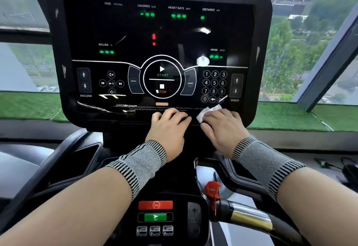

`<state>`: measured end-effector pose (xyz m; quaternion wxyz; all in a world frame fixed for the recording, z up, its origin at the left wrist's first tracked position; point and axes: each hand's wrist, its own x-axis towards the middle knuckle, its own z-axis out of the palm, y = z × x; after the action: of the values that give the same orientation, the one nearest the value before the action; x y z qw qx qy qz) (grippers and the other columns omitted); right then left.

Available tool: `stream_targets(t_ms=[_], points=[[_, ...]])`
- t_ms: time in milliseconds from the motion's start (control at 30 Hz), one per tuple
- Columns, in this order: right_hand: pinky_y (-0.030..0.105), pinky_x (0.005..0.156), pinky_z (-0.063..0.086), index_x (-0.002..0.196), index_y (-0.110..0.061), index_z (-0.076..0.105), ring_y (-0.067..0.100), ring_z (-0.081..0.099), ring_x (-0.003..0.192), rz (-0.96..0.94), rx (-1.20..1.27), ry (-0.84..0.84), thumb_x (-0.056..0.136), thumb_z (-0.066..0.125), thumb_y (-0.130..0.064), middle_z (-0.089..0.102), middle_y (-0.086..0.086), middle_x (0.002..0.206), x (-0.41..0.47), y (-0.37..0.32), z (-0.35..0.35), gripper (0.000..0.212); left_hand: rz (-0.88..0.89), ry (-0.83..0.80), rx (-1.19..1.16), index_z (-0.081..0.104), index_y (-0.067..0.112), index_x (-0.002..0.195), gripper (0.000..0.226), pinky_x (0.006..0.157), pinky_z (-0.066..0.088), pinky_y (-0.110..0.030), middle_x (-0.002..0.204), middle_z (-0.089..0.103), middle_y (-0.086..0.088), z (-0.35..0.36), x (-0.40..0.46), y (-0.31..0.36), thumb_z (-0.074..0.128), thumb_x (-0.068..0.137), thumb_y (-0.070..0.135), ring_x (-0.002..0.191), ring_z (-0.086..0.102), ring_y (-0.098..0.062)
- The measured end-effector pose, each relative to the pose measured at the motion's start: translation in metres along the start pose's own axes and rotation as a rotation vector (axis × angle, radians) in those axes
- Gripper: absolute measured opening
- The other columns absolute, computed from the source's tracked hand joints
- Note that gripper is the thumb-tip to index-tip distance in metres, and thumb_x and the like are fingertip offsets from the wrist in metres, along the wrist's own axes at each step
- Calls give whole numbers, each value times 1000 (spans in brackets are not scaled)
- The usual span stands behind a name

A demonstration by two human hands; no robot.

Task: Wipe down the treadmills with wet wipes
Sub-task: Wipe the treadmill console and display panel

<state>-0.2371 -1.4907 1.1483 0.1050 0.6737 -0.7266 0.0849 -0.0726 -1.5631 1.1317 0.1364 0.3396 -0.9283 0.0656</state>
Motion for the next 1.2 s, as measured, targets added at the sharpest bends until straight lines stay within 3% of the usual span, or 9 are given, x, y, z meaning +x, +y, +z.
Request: stream_targets(t_ms=[67, 167, 300, 533, 700, 833, 933, 1100, 1200], points=[[36, 105, 23, 123, -26, 57, 15, 39, 123, 12, 9, -7, 84, 0, -58, 53, -11, 130, 1, -1, -4, 76, -14, -5, 3, 44, 24, 141, 56, 99, 21, -42, 144, 41, 13, 2, 3, 1, 49, 85, 21, 134, 28, -18], [38, 107, 22, 134, -26, 49, 19, 38, 126, 21, 37, -31, 95, 17, -52, 53, -6, 131, 6, -8, -4, 56, -2, 17, 1, 56, 23, 130, 53, 92, 27, -42, 135, 51, 13, 7, 5, 10, 40, 79, 22, 127, 35, -17], [35, 103, 26, 125, -24, 56, 20, 44, 120, 63, 52, 35, 84, 5, -56, 59, -6, 124, -8, 18, -4, 73, 44, 131, 3, 67, 21, 115, 57, 84, 32, -40, 117, 63, 12, 10, 11, 12, 31, 70, 24, 112, 42, -18], [35, 98, 30, 112, -23, 60, 20, 45, 117, 39, 75, 23, 83, 5, -55, 60, -6, 118, -9, 24, -2, 70, 56, 128, -15, 66, 21, 117, 57, 85, 34, -41, 119, 62, 13, 8, 17, 26, 31, 72, 23, 114, 39, -16], [38, 101, 31, 115, -22, 60, 23, 45, 118, 58, 94, 7, 83, 3, -56, 60, -4, 122, -10, 24, -4, 74, 35, 38, -21, 49, 25, 137, 56, 96, 20, -39, 140, 46, 15, 6, 21, 32, 49, 82, 19, 129, 29, -14], [37, 108, 28, 126, -22, 57, 19, 40, 126, 87, 110, 0, 81, 1, -59, 54, -6, 132, -18, 42, -3, 81, 48, 49, -4, 55, 23, 132, 57, 93, 21, -40, 134, 53, 13, 3, 23, 41, 49, 76, 19, 123, 31, -14], [37, 109, 27, 122, -18, 61, 21, 41, 124, 114, 92, 10, 81, 2, -59, 55, -4, 130, -24, 51, -3, 83, 49, 59, 30, 48, 24, 138, 58, 96, 21, -41, 141, 46, 14, 5, 23, 40, 50, 80, 20, 129, 31, -16], [36, 105, 27, 121, -21, 59, 19, 37, 124, 102, 61, 2, 79, -2, -60, 50, -8, 131, -23, 46, -4, 83, 39, 50, 30, 58, 23, 128, 60, 87, 33, -41, 131, 57, 11, 10, 25, 52, 58, 68, 19, 119, 46, -18], [36, 106, 27, 127, -19, 55, 20, 34, 125, 153, 73, 12, 78, -3, -61, 45, -6, 135, -35, 68, -4, 87, 43, 37, 52, 51, 23, 136, 62, 90, 26, -40, 141, 48, 11, 6, 26, 55, 51, 74, 21, 126, 41, -17]])
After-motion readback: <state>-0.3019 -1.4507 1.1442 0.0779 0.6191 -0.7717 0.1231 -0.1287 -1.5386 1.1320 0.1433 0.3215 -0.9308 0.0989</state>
